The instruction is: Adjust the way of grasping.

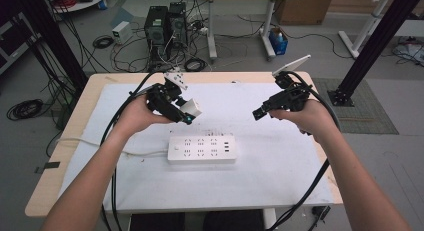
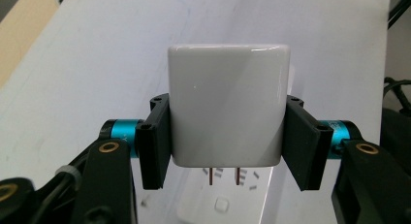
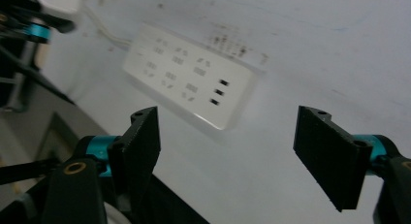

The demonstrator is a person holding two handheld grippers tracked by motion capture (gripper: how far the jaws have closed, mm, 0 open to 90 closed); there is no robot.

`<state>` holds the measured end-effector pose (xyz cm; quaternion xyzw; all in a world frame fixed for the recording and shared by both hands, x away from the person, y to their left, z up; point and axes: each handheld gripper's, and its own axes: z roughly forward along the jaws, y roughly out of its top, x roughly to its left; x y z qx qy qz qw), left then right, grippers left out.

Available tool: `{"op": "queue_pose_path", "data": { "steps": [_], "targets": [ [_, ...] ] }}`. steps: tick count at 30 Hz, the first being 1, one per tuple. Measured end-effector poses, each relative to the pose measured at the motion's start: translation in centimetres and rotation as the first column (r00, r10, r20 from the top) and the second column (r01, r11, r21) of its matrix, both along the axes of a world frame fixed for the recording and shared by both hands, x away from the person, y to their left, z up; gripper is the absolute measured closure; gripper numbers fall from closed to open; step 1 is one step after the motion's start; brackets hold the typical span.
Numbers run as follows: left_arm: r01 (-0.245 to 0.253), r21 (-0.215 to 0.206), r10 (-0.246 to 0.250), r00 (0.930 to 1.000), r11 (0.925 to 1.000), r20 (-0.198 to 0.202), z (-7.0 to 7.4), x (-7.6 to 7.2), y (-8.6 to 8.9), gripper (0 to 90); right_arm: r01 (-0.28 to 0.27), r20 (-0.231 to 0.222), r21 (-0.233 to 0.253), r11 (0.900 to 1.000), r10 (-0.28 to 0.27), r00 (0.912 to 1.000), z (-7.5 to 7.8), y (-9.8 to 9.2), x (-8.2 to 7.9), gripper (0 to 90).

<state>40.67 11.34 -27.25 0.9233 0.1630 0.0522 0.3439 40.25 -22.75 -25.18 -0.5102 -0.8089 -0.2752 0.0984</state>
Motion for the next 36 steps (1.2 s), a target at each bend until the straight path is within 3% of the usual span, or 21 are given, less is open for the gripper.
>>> {"op": "queue_pose_path", "data": {
  "steps": [2, 5, 8, 11, 12, 15, 16, 19, 20, 23, 24, 26, 27, 29, 33, 36],
  "targets": [
    [0.028, -0.016, -0.028, 0.9996, 0.9995, 0.003, 0.0, 0.0, -0.5, 42.6, 0.004, -0.018, 0.074, 0.997, -0.003, 0.9998, -0.1, 0.6, 0.2, 25.9],
    [0.074, -0.031, -0.073, 0.9971, 0.9968, 0.022, -0.2, -0.1, -1.5, 42.7, 0.010, -0.027, 0.098, 0.995, -0.008, 0.9996, -0.1, 1.0, 0.5, 26.0],
    [0.131, -0.050, -0.128, 0.9900, 0.9901, 0.059, -0.5, -0.4, -3.0, 42.7, 0.015, -0.059, 0.177, 0.984, -0.005, 0.9982, -0.1, 1.9, 0.9, 26.3],
    [0.158, -0.041, -0.154, 0.9847, 0.9866, 0.082, -0.6, -0.6, -3.8, 42.7, 0.012, -0.072, 0.201, 0.979, 0.002, 0.9974, -0.2, 2.4, 0.9, 26.4],
    [0.175, -0.051, -0.170, 0.9806, 0.9832, 0.098, -0.8, -0.8, -4.7, 42.7, 0.007, -0.082, 0.218, 0.976, 0.011, 0.9966, -0.3, 3.1, 1.0, 26.5],
    [0.188, -0.062, -0.180, 0.9771, 0.9803, 0.113, -0.7, -0.9, -5.4, 42.7, 0.006, -0.091, 0.222, 0.975, 0.014, 0.9958, -0.4, 3.7, 1.0, 26.5],
    [0.197, -0.070, -0.187, 0.9741, 0.9779, 0.127, -0.6, -1.1, -6.1, 42.7, 0.015, -0.100, 0.245, 0.969, 0.010, 0.9949, -0.7, 4.2, 1.1, 26.5],
    [0.209, -0.071, -0.198, 0.9703, 0.9753, 0.139, -0.5, -1.2, -6.7, 42.7, 0.014, -0.106, 0.259, 0.966, 0.014, 0.9943, -1.0, 4.6, 1.2, 26.5],
    [0.220, -0.074, -0.206, 0.9661, 0.9728, 0.155, -0.6, -1.4, -7.3, 42.7, 0.017, -0.120, 0.272, 0.962, 0.016, 0.9927, -1.2, 5.0, 1.2, 29.0],
    [0.218, -0.070, -0.204, 0.9646, 0.9734, 0.167, -0.6, -1.6, -7.6, 42.7, 0.019, -0.128, 0.285, 0.958, 0.018, 0.9917, -1.6, 5.4, 1.3, 34.2],
    [0.214, -0.068, -0.200, 0.9643, 0.9745, 0.174, -0.6, -1.7, -7.8, 42.7, 0.016, -0.131, 0.288, 0.958, 0.022, 0.9912, -1.8, 5.7, 1.3, 42.4],
    [0.209, -0.062, -0.194, 0.9610, 0.9759, 0.197, -0.6, -1.9, -8.0, 42.7, 0.012, -0.135, 0.294, 0.956, 0.029, 0.9905, -1.9, 5.8, 1.4, 44.3],
    [0.212, -0.057, -0.195, 0.9581, 0.9757, 0.209, -0.6, -1.9, -8.0, 42.7, 0.005, -0.149, 0.306, 0.952, 0.043, 0.9880, -2.2, 6.0, 1.4, 54.0],
    [0.204, -0.051, -0.189, 0.9580, 0.9776, 0.216, -0.5, -2.0, -8.1, 42.6, 0.002, -0.148, 0.301, 0.954, 0.045, 0.9879, -2.3, 6.1, 1.4, 57.9],
    [0.161, 0.011, -0.156, 0.9337, 0.9869, 0.322, -0.5, -2.8, -8.4, 42.4, 0.014, -0.140, 0.326, 0.945, 0.034, 0.9896, -2.6, 6.0, 1.6, 62.0],
    [0.120, 0.050, -0.130, 0.9286, 0.9915, 0.348, -0.6, -3.0, -8.6, 33.8, 0.010, -0.126, 0.321, 0.947, 0.032, 0.9916, -2.5, 6.0, 1.7, 62.2]
  ]
}}
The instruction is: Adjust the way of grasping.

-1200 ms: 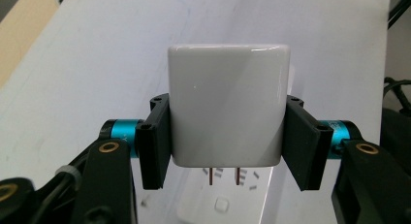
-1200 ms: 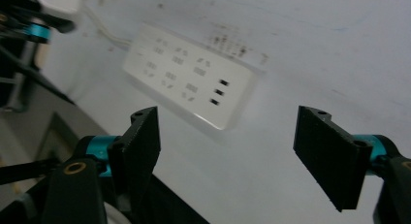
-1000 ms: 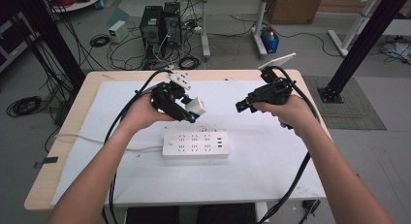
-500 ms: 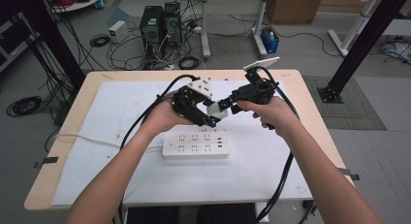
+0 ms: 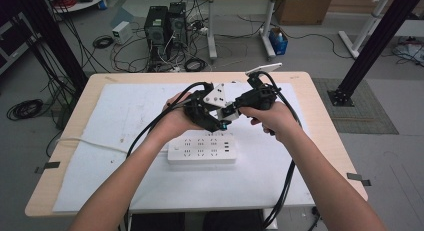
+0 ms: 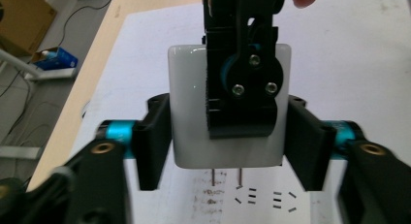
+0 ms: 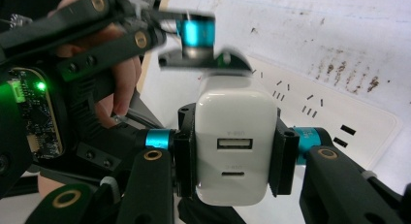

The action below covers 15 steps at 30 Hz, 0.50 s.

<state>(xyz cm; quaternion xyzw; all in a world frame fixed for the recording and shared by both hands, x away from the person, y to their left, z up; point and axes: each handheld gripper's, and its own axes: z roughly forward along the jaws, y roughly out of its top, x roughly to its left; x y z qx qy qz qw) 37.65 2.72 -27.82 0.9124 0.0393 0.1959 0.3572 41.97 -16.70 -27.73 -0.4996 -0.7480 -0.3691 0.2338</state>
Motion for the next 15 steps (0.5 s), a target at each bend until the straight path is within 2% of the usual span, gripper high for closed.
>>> {"op": "queue_pose_path", "data": {
  "steps": [1, 2, 5, 6, 8, 9, 10, 11, 12, 13, 14, 15],
  "targets": [
    [-0.010, 0.016, 0.010, 0.9999, 0.9998, 0.011, -0.1, 0.0, 0.1, 32.1, 0.002, 0.006, 0.003, 1.000, -0.002, 1.0000, 0.0, -0.1, 0.0, 62.2],
    [-0.025, 0.021, 0.025, 0.9997, 0.9994, 0.001, -0.2, 0.0, 0.2, 30.3, -0.003, 0.000, 0.005, 1.000, 0.003, 1.0000, 0.0, -0.2, 0.1, 62.2],
    [-0.056, 0.052, 0.056, 0.9984, 0.9971, 0.005, -0.1, -0.1, 1.2, 28.0, 0.001, 0.033, -0.011, 1.000, 0.000, 0.9995, 0.4, -0.9, 0.2, 62.2],
    [-0.072, 0.056, 0.073, 0.9972, 0.9958, -0.017, -0.2, 0.0, 1.7, 27.9, 0.010, 0.049, -0.034, 0.999, -0.008, 0.9988, 0.7, -1.2, 0.2, 62.2],
    [-0.099, 0.110, 0.106, 0.9927, 0.9889, -0.057, -0.1, 0.3, 3.0, 23.4, 0.000, 0.086, -0.078, 0.997, 0.007, 0.9963, 1.2, -1.6, 0.1, 62.2],
    [-0.115, 0.122, 0.126, 0.9885, 0.9858, -0.083, -0.2, 0.4, 3.7, 23.4, -0.006, 0.122, -0.122, 0.993, 0.021, 0.9923, 1.6, -1.7, 0.0, 62.1],
    [-0.132, 0.146, 0.149, 0.9819, 0.9804, -0.116, -0.4, 0.6, 4.5, 23.4, -0.015, 0.137, -0.161, 0.987, 0.038, 0.9898, 1.9, -1.7, -0.1, 62.2],
    [-0.154, 0.174, 0.178, 0.9758, 0.9725, -0.128, -0.5, 0.7, 5.3, 23.4, -0.022, 0.164, -0.201, 0.979, 0.056, 0.9849, 2.2, -1.7, -0.1, 62.1],
    [-0.179, 0.203, 0.212, 0.9651, 0.9627, -0.153, -0.6, 0.9, 6.2, 23.4, -0.026, 0.191, -0.249, 0.968, 0.075, 0.9787, 2.6, -1.7, -0.2, 62.2],
    [-0.192, 0.228, 0.240, 0.9486, 0.9544, -0.206, -0.7, 1.2, 7.1, 23.4, -0.028, 0.205, -0.285, 0.958, 0.089, 0.9747, 2.9, -1.7, -0.3, 62.2],
    [-0.208, 0.258, 0.275, 0.9246, 0.9437, -0.263, -0.9, 1.5, 8.0, 23.4, -0.038, 0.223, -0.322, 0.946, 0.115, 0.9679, 3.2, -1.7, -0.4, 62.1],
    [-0.228, 0.289, 0.315, 0.8982, 0.9298, -0.306, -1.2, 1.7, 8.9, 23.4, -0.050, 0.243, -0.364, 0.930, 0.146, 0.9590, 3.4, -1.7, -0.6, 62.2]
  ]
}}
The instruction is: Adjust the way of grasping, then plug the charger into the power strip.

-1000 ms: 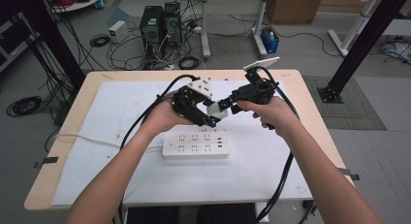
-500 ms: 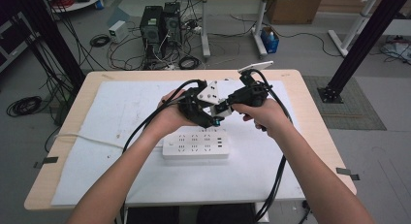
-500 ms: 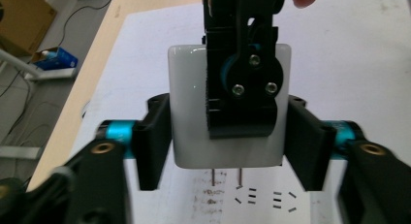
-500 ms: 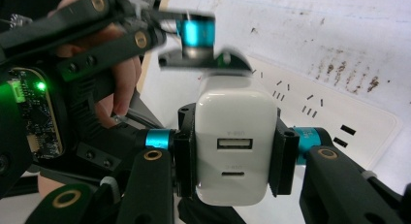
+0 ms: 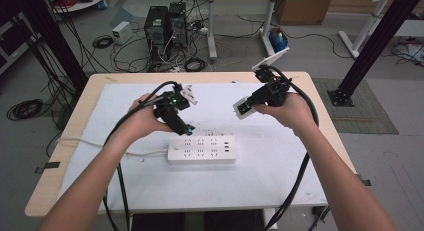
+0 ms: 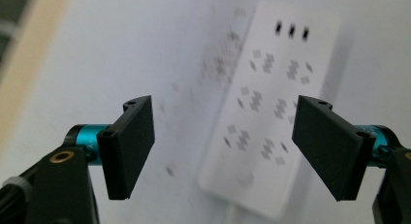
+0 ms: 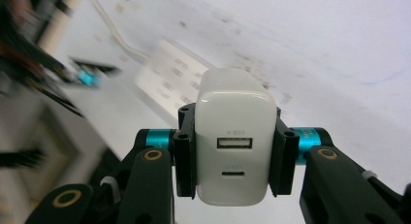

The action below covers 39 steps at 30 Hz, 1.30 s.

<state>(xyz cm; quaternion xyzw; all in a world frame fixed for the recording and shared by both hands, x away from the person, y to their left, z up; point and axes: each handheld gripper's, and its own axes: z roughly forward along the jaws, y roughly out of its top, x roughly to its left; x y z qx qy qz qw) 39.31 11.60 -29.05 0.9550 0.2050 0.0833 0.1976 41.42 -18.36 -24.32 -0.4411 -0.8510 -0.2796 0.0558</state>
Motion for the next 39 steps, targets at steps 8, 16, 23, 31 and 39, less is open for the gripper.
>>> {"op": "queue_pose_path", "data": {
  "steps": [8, 16, 23, 31, 39],
  "targets": [
    [-0.201, 0.169, 0.234, 0.9500, 0.9649, -0.207, -2.9, 0.9, 5.6, 23.4, -0.126, 0.086, -0.252, 0.960, 0.152, 0.9845, 1.2, 0.4, -0.8, 62.1],
    [-0.230, 0.129, 0.253, 0.9466, 0.9646, -0.201, -2.5, -0.2, 7.6, 23.4, -0.220, 0.100, -0.313, 0.924, 0.262, 0.9599, 1.5, 1.3, -0.8, 62.1],
    [-0.231, 0.109, 0.248, 0.9500, 0.9669, -0.190, -2.6, -1.3, 8.4, 23.4, -0.330, 0.078, -0.379, 0.865, 0.385, 0.9194, 0.0, 4.1, -0.2, 62.1],
    [-0.248, 0.101, 0.264, 0.9430, 0.9635, -0.203, -3.2, -1.5, 9.2, 23.4, -0.449, 0.033, -0.422, 0.787, 0.509, 0.8603, -2.4, 7.1, 0.3, 62.1],
    [-0.255, 0.089, 0.269, 0.9418, 0.9627, -0.202, -3.7, -1.6, 9.6, 23.4, -0.540, -0.030, -0.429, 0.724, 0.586, 0.8096, -5.3, 9.7, 0.5, 62.1]
  ]
}}
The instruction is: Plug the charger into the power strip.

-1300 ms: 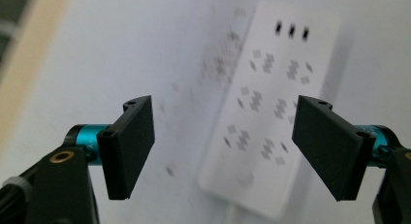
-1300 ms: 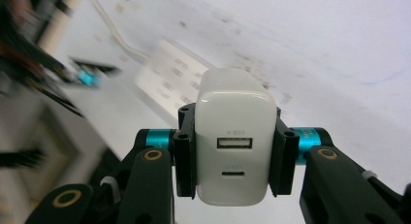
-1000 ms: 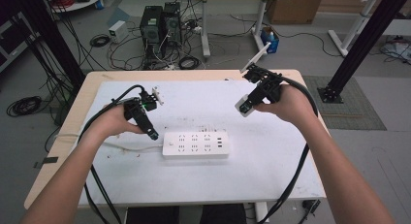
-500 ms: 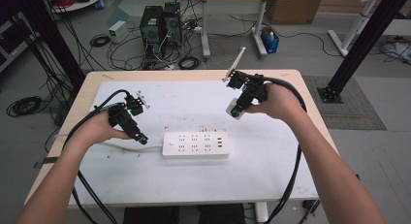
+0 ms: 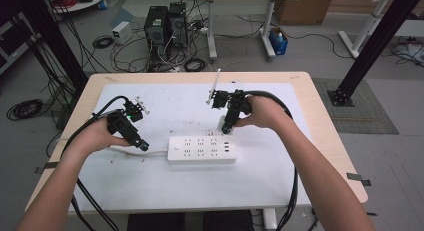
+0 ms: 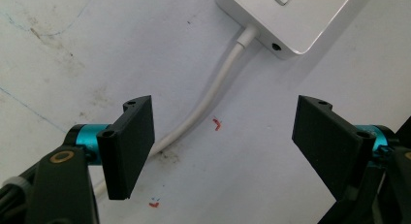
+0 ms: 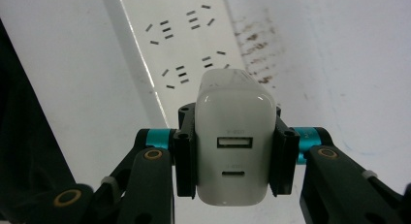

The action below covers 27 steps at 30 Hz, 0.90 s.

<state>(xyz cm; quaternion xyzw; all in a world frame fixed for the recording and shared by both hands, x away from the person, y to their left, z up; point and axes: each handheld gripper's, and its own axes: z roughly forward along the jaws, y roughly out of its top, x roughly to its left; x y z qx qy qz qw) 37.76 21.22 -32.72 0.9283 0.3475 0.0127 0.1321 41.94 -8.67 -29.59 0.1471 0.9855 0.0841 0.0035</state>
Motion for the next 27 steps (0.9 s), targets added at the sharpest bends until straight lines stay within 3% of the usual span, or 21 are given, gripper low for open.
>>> {"op": "queue_pose_path", "data": {
  "steps": [3, 7, 13, 20, 23, 24, 27],
  "targets": [
    [0.008, 0.003, -0.008, 1.0000, 1.0000, 0.000, -0.1, -0.1, 0.0, 23.4, -0.024, -0.011, -0.011, 1.000, 0.024, 0.9997, -0.8, 0.6, 0.1, 62.1],
    [0.016, 0.002, -0.016, 0.9999, 0.9999, 0.006, -0.1, -0.5, 0.1, 23.4, -0.095, -0.036, -0.052, 0.994, 0.093, 0.9950, -2.7, 2.2, 0.2, 62.2],
    [0.014, -0.013, -0.014, 0.9998, 0.9998, 0.011, -0.2, -1.1, 0.1, 20.4, -0.162, -0.027, -0.092, 0.982, 0.160, 0.9867, -4.5, 3.6, 0.5, 62.2],
    [0.001, -0.025, 0.000, 0.9999, 0.9997, 0.016, -0.4, -1.6, 0.4, 20.4, -0.196, -0.024, -0.109, 0.975, 0.194, 0.9807, -5.3, 4.4, 0.7, 62.2],
    [0.000, -0.025, 0.000, 0.9999, 0.9997, 0.017, -0.4, -1.7, 0.5, 20.4, -0.224, -0.024, -0.109, 0.969, 0.222, 0.9747, -5.5, 4.4, 0.6, 62.2],
    [-0.005, -0.026, 0.005, 0.9999, 0.9996, 0.016, -0.5, -1.8, 0.5, 20.4, -0.249, -0.018, -0.124, 0.960, 0.249, 0.9683, -5.7, 4.4, 0.5, 62.4],
    [-0.005, -0.027, 0.005, 0.9999, 0.9996, 0.013, -0.6, -1.7, 0.5, 20.4, -0.262, -0.010, -0.132, 0.956, 0.263, 0.9647, -5.7, 4.4, 0.3, 62.5]
  ]
}}
